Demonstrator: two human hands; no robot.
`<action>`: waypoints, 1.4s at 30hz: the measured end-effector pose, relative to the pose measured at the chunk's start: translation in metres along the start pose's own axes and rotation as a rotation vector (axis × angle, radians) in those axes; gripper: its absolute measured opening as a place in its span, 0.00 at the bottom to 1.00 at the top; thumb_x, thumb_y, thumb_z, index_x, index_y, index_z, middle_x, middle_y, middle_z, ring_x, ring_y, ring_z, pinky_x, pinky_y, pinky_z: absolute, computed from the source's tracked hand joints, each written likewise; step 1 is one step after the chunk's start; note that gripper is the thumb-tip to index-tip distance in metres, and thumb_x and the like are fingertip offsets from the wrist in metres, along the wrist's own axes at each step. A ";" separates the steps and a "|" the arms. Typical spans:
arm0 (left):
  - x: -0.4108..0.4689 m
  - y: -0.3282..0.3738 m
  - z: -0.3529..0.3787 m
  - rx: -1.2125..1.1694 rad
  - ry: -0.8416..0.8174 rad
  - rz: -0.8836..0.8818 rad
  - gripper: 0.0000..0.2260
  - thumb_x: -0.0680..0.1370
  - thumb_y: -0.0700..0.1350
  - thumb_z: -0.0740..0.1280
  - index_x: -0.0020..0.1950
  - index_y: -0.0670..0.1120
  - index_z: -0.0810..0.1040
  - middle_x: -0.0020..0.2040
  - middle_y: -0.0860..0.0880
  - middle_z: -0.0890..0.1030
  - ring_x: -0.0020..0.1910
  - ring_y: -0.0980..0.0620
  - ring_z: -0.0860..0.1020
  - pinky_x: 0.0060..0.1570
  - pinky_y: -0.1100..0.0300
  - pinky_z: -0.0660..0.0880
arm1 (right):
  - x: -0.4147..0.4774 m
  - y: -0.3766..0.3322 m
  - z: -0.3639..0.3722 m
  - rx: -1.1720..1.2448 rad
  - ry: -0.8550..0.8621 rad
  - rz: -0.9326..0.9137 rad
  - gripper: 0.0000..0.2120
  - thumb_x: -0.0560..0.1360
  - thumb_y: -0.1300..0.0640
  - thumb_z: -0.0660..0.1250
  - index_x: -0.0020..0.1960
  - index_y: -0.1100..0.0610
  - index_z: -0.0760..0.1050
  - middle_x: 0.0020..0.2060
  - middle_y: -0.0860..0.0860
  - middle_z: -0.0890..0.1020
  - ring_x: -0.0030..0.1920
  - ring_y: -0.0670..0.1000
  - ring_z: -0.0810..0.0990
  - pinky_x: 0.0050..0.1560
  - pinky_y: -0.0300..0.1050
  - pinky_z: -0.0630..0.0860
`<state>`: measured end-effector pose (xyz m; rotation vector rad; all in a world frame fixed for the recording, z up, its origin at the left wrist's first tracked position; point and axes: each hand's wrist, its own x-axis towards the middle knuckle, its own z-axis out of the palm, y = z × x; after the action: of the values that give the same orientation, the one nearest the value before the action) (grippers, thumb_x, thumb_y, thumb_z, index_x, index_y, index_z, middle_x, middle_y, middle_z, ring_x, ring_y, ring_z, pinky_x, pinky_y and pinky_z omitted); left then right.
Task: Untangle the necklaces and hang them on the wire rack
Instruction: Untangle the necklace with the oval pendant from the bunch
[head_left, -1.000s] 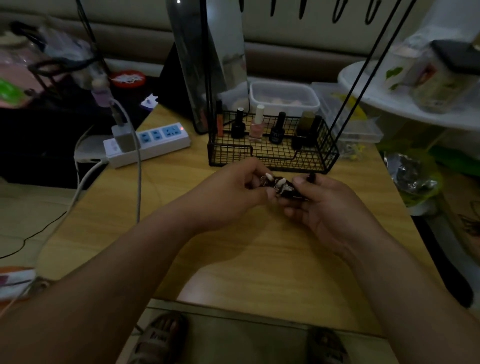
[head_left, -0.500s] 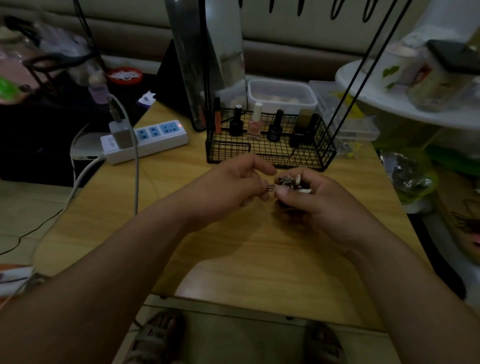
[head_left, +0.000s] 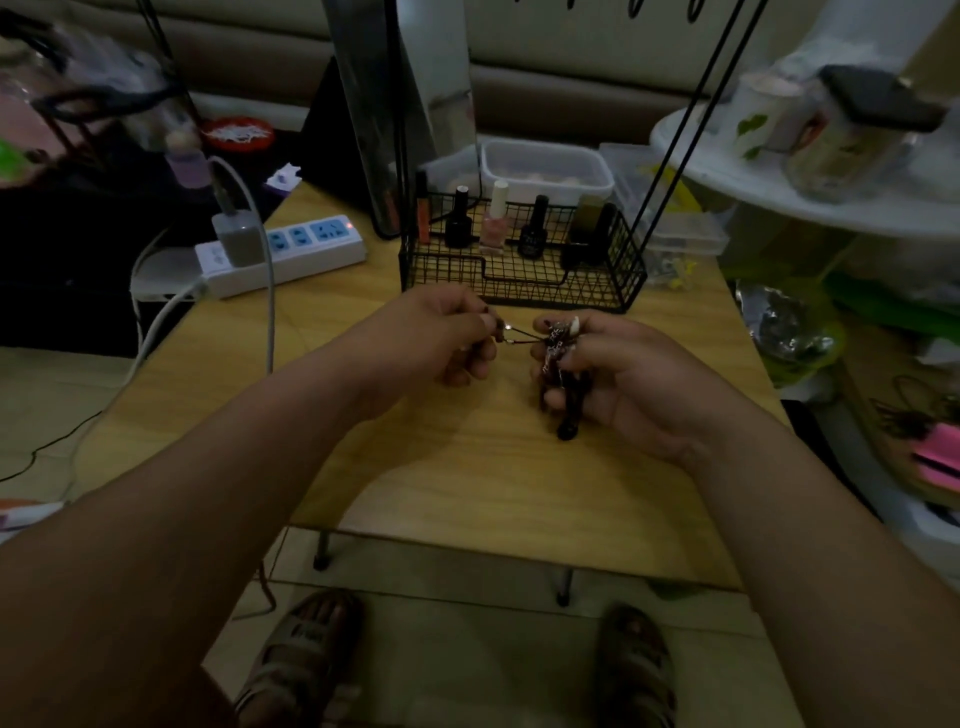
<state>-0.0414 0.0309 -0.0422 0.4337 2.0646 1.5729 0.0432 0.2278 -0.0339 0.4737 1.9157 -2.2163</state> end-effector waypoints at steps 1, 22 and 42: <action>-0.001 0.000 0.000 -0.028 0.002 -0.016 0.05 0.85 0.42 0.64 0.53 0.44 0.79 0.42 0.47 0.84 0.41 0.51 0.84 0.42 0.56 0.79 | -0.002 0.001 0.000 0.001 0.002 0.001 0.18 0.79 0.72 0.60 0.65 0.61 0.76 0.53 0.61 0.82 0.46 0.54 0.84 0.41 0.45 0.82; -0.016 0.006 0.029 0.273 0.106 0.245 0.08 0.79 0.43 0.74 0.56 0.46 0.79 0.51 0.49 0.82 0.46 0.52 0.84 0.44 0.59 0.83 | -0.003 0.006 0.016 0.126 -0.053 -0.133 0.18 0.83 0.71 0.58 0.70 0.64 0.74 0.60 0.63 0.83 0.51 0.55 0.86 0.44 0.43 0.82; 0.002 -0.004 0.012 0.051 0.003 0.110 0.05 0.81 0.38 0.67 0.55 0.46 0.80 0.47 0.44 0.84 0.44 0.49 0.82 0.50 0.48 0.80 | 0.008 0.010 0.010 0.060 -0.008 -0.039 0.13 0.79 0.72 0.65 0.61 0.61 0.77 0.52 0.59 0.85 0.48 0.54 0.87 0.42 0.46 0.84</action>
<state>-0.0357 0.0404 -0.0490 0.5730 2.1188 1.5867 0.0376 0.2166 -0.0447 0.4401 1.8749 -2.3015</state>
